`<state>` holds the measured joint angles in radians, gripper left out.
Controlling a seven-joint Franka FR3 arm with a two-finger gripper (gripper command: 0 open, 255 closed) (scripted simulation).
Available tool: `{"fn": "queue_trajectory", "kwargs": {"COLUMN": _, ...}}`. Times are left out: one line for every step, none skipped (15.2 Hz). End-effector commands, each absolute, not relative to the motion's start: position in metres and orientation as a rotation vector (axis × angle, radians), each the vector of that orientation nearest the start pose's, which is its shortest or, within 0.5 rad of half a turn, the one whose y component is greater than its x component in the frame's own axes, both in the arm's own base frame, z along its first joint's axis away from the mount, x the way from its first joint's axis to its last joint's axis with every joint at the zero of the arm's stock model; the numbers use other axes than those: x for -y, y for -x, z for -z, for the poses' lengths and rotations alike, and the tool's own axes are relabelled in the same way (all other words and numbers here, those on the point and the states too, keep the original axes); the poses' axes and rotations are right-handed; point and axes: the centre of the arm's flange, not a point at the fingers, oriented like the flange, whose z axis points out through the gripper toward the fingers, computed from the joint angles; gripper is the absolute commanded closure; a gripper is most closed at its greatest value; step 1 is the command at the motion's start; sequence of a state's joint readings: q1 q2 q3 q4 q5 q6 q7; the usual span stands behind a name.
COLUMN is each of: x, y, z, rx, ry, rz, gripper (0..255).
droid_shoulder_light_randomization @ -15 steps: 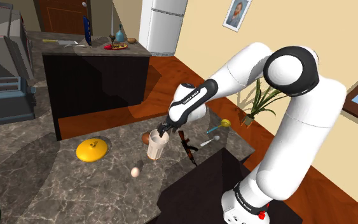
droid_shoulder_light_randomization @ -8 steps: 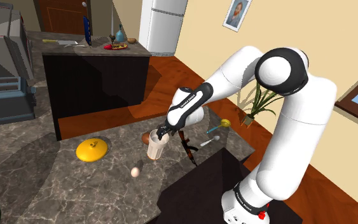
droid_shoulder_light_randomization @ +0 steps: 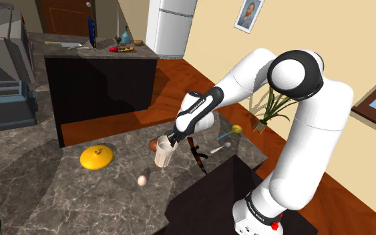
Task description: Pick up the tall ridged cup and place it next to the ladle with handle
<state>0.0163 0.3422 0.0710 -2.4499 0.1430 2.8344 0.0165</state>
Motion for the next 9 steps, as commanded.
{"fn": "queue_trajectory", "kwargs": {"x": -0.037, "y": -0.483, "z": -0.167, "rx": -0.106, "ry": 3.067, "rz": 0.058, "gripper": 255}}
{"fn": "queue_trajectory", "kwargs": {"x": -0.037, "y": -0.483, "z": -0.167, "rx": -0.106, "ry": 3.067, "rz": 0.058, "gripper": 255}}
{"fn": "queue_trajectory", "kwargs": {"x": -0.037, "y": -0.483, "z": -0.167, "rx": -0.106, "ry": 3.067, "rz": 0.058, "gripper": 255}}
{"fn": "queue_trajectory", "kwargs": {"x": -0.037, "y": -0.483, "z": -0.167, "rx": -0.106, "ry": 3.067, "rz": 0.058, "gripper": 255}}
{"fn": "queue_trajectory", "kwargs": {"x": -0.037, "y": -0.483, "z": -0.167, "rx": -0.106, "ry": 3.067, "rz": 0.058, "gripper": 255}}
{"fn": "queue_trajectory", "kwargs": {"x": -0.037, "y": -0.483, "z": -0.167, "rx": -0.106, "ry": 3.067, "rz": 0.058, "gripper": 255}}
{"fn": "queue_trajectory", "kwargs": {"x": -0.037, "y": -0.483, "z": -0.167, "rx": -0.106, "ry": 3.067, "rz": 0.058, "gripper": 255}}
{"fn": "queue_trajectory", "kwargs": {"x": -0.037, "y": -0.483, "z": -0.173, "rx": -0.106, "ry": 3.067, "rz": 0.058, "gripper": 255}}
{"fn": "queue_trajectory", "kwargs": {"x": -0.037, "y": -0.483, "z": -0.178, "rx": -0.106, "ry": 3.067, "rz": 0.058, "gripper": 255}}
